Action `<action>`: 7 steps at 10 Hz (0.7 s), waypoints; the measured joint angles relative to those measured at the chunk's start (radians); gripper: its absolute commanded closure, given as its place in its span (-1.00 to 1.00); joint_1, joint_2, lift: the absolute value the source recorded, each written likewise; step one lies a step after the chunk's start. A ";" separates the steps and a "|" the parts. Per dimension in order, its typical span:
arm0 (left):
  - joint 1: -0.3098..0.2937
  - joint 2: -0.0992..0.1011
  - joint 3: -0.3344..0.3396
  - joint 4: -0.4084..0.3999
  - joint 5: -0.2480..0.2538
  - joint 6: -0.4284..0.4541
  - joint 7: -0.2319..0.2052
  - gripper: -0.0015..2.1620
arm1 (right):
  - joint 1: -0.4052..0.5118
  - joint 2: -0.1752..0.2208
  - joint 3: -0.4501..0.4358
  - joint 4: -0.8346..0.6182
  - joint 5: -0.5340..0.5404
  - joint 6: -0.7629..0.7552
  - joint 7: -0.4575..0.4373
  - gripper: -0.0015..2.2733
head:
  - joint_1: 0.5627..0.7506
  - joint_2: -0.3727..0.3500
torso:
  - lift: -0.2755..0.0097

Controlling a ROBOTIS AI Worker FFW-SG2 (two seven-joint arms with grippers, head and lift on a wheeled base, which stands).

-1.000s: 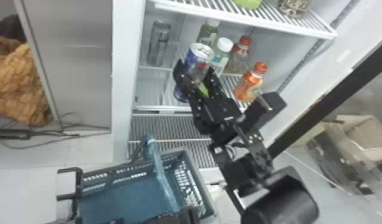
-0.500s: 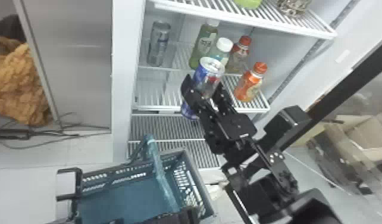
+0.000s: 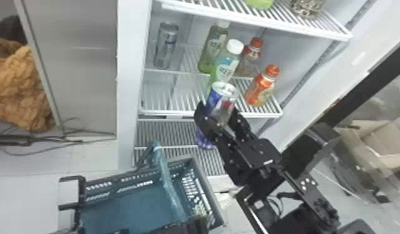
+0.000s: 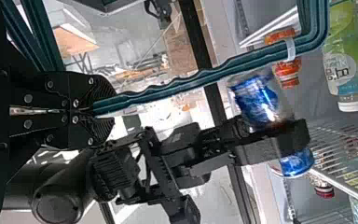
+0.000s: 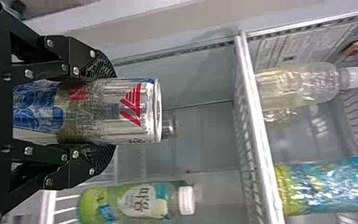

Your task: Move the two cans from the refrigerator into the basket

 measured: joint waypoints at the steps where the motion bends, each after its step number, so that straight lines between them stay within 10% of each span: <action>1: 0.000 0.000 0.000 0.000 0.000 0.000 0.000 0.12 | 0.024 0.007 -0.014 -0.018 -0.002 0.039 0.012 -0.13 | 0.41 -0.94 | -1.00; 7: 0.002 -0.001 0.002 0.000 0.000 0.002 0.000 0.12 | 0.086 0.042 -0.053 -0.015 -0.059 0.200 0.055 -0.13 | 0.41 -0.94 | -1.00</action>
